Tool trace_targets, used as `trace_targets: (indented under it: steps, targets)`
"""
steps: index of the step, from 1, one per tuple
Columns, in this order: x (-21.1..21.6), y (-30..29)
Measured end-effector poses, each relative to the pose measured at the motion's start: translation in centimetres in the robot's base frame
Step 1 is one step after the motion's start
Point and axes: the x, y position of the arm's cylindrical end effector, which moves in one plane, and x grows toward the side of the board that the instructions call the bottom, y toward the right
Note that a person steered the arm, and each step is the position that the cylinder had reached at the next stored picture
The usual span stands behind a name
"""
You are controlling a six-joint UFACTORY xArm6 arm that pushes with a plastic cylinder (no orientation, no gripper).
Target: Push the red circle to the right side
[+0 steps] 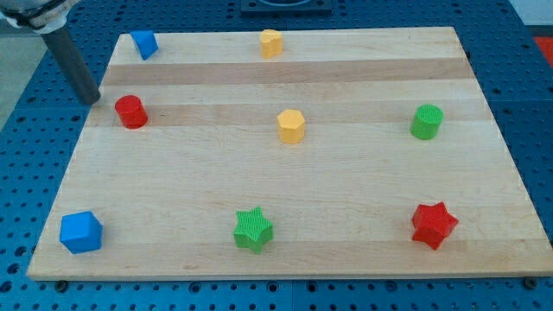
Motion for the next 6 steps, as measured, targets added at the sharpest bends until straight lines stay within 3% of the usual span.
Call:
trace_targets:
  steps: [4, 6]
  targets:
    - [2.0, 0.1]
    - [2.2, 6.8]
